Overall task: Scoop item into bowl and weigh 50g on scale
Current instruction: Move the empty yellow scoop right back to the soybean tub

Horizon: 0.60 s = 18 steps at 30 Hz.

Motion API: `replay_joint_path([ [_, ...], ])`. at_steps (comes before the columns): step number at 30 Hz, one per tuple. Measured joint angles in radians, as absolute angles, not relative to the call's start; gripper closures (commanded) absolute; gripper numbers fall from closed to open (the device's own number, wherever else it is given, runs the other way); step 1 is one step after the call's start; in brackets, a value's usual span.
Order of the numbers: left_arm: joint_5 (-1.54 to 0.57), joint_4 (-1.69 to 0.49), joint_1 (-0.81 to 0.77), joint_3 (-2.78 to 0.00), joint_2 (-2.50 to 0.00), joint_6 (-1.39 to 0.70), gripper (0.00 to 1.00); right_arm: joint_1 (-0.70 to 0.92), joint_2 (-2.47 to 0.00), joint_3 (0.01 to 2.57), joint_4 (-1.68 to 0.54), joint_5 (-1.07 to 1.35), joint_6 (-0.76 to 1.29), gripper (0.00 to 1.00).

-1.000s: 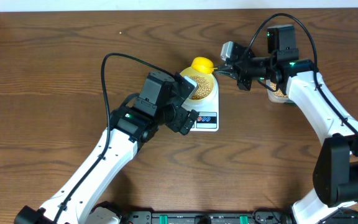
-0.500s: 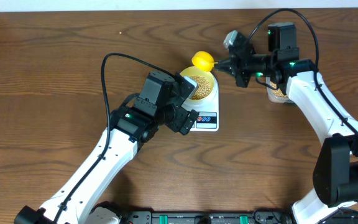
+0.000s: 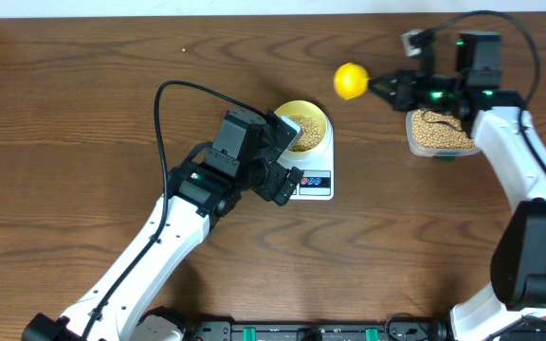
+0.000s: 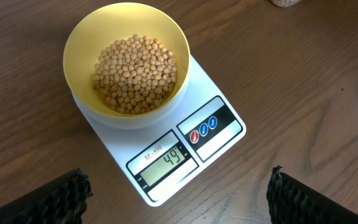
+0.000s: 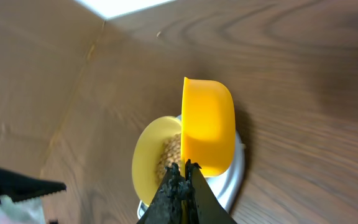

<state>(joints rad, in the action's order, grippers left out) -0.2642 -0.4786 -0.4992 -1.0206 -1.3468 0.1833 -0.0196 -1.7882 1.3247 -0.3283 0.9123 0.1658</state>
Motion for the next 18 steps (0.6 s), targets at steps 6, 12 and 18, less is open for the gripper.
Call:
replay_joint_path([
  [6, -0.264, -0.479, -0.499, -1.021, -1.347, 0.183, 0.07, -0.118, -1.718, 1.325, -0.373, 0.903, 0.215, 0.99],
  [12, -0.264, -0.479, -0.499, -1.021, -1.347, 0.183, 0.07, -0.195, -1.612, 1.325, -0.559, 0.788, 0.176, 0.98],
  [18, -0.264, -0.479, -0.500, -1.021, -1.347, 0.183, 0.07, -0.213, -1.601, 1.325, -0.686, 0.575, 0.114, 0.99],
])
